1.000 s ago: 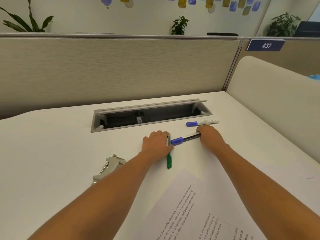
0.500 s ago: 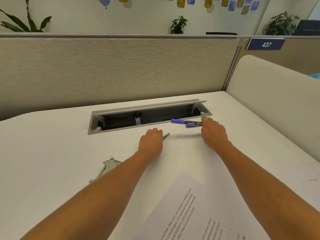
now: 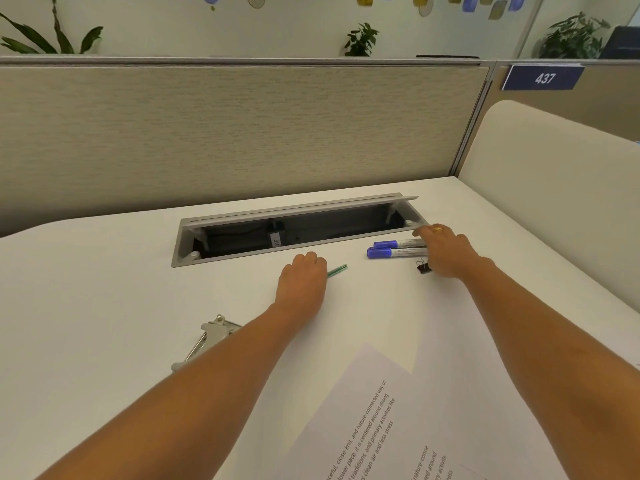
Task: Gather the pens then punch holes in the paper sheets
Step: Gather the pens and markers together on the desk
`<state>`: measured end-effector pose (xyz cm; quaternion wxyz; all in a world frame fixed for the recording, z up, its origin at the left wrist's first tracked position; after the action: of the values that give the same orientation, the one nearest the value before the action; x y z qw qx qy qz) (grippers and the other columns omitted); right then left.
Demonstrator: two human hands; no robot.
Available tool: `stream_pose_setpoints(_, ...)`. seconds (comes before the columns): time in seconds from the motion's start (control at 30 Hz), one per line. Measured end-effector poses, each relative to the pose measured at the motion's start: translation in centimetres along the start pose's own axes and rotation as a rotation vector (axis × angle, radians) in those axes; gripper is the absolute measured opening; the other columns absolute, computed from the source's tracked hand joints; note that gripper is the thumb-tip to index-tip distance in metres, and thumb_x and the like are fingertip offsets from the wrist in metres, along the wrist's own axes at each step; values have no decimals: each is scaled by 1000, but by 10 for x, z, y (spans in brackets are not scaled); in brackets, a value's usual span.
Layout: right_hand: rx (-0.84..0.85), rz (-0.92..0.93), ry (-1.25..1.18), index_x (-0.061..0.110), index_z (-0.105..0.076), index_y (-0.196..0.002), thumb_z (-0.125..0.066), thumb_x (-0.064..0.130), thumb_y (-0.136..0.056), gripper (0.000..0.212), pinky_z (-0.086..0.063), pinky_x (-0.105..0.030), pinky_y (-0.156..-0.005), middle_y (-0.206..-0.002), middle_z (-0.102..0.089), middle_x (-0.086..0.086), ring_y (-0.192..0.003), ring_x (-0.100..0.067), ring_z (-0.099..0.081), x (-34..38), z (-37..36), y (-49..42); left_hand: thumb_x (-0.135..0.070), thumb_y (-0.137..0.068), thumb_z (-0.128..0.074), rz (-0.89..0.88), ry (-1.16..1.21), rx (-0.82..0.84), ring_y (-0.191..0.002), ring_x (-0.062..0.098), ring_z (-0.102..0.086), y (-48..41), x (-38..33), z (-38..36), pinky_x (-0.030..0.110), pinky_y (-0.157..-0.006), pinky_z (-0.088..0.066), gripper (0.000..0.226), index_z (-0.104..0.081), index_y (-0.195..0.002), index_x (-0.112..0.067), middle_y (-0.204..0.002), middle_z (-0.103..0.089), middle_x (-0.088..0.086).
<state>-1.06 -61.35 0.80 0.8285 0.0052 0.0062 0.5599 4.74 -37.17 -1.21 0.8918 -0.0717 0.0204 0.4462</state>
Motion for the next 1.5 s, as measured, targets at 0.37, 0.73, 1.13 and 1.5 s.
stream_pose_setpoints(0.37, 349, 81, -185, 21, -21, -145, -59, 8, -85, 72, -38, -36, -103, -143, -40, -11, -123, -28, -45, 6, 5, -2, -12, -95, -45, -81, -130, 76, -104, 25, -52, 2, -13, 9, 32, -85, -46, 33, -43, -127, -4, -122, -50, 15)
stream_pose_setpoints(0.73, 190, 77, 27, 14, -36, -136, -45, 11, -93, 44, -39, -41, -100, -131, -41, -15, -117, -31, -42, 23, -6, -10, -13, -95, -46, -71, -109, 125, -109, 28, -52, 2, -15, 12, 35, -91, -46, 37, -41, -131, -5, -127, -48, 16)
stream_pose_setpoints(1.13, 4, -109, 5, 13, -43, -128, -49, 25, -94, 36, -44, -30, -78, -120, -57, -9, -103, -23, -57, 41, 8, 19, -10, -90, -54, -121, 64, -2, -98, 25, -54, 11, -20, 34, 30, -79, -45, 32, -47, -121, -7, -119, -52, 14)
stream_pose_setpoints(1.5, -21, -128, -274, 12, -49, -120, -46, 25, -96, 28, -44, -33, -74, -110, -61, -12, -92, -25, -59, 124, 54, 77, -1, -90, -44, -39, 169, -237, -85, 26, -51, 63, 28, 114, 32, -64, -38, 20, -50, -109, -5, -108, -53, 13)
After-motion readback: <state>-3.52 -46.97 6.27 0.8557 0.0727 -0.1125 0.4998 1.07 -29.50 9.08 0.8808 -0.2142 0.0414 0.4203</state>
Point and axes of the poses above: each hand's wrist, its own y-axis away from the middle knuckle, its own z-axis out of the back of the hand, x = y × z, the point moved 2 cm from there along -y, towards the middle knuckle
